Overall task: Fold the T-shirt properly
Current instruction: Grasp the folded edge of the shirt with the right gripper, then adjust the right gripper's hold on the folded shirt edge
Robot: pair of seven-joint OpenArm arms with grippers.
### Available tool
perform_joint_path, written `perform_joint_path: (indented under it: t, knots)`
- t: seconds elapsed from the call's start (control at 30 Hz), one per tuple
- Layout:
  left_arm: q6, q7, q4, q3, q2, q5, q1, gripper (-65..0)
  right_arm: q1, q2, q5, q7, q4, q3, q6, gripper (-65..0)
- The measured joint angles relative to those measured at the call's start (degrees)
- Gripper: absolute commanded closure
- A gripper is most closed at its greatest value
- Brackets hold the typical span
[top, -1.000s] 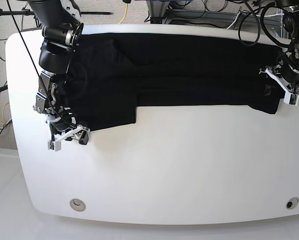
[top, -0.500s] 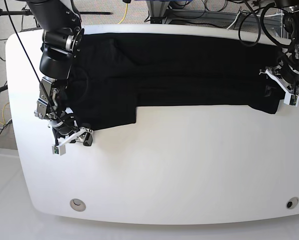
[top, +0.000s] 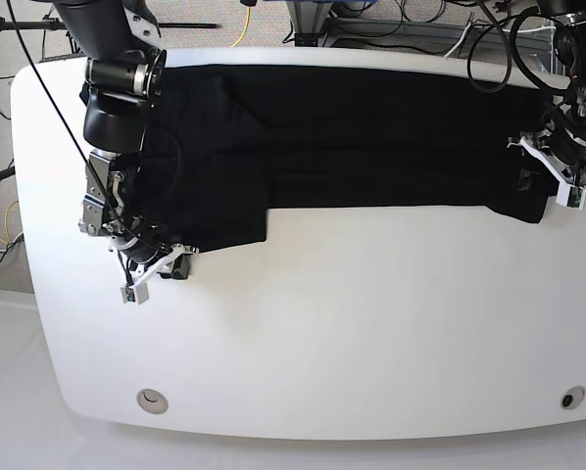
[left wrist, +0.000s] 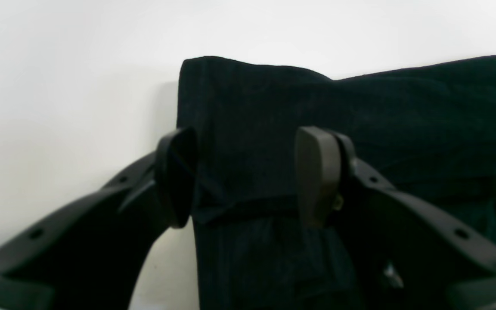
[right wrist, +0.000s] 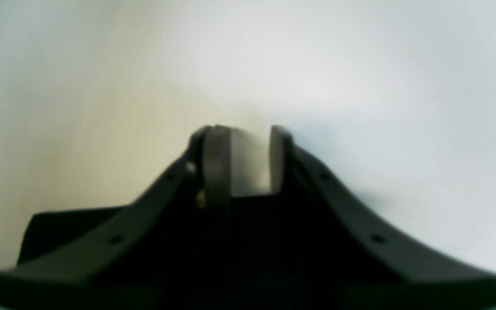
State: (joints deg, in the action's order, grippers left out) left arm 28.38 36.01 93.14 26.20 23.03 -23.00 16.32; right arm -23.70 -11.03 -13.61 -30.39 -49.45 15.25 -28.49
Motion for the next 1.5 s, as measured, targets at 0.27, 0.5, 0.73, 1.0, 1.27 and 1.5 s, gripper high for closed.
perform_joint_path:
  t: [0.27,0.5,0.73,1.0,1.27,1.5]
  knots:
    - [0.02,0.02,-0.02,0.0,-0.26,0.35,-0.15,-33.3,0.0,0.02,-1.33,-1.4,-0.04,-1.05,0.02,0.0]
    - [0.0,0.24,-0.11,0.0,-0.46,0.42,-0.15,-33.4,0.31,0.48,-1.51,-6.36,-2.95,-0.5,-0.02,0.0]
    - [0.0,0.2,-0.11,0.11,-0.31,0.24,-0.28,-33.8,2.62,2.01,-0.37,-12.68,-10.23,-0.37,-0.02,0.0]
    - [-0.07,0.13,-0.17,0.26,-0.31,0.31,-0.33,-33.6,6.03,4.04,-1.27,-17.64,-20.39,-0.37,-0.7,0.0]
    - [0.0,0.44,-0.26,0.68,-0.33,0.22,-0.48,-33.4,9.68,3.54,-0.98,-17.92,-25.44,-0.46,-0.04,0.0]
    - [0.17,0.46,-0.33,0.96,0.0,0.31,-0.46,-33.7,13.75,3.54,-1.64,-21.22,-35.5,0.02,-1.03,-17.7]
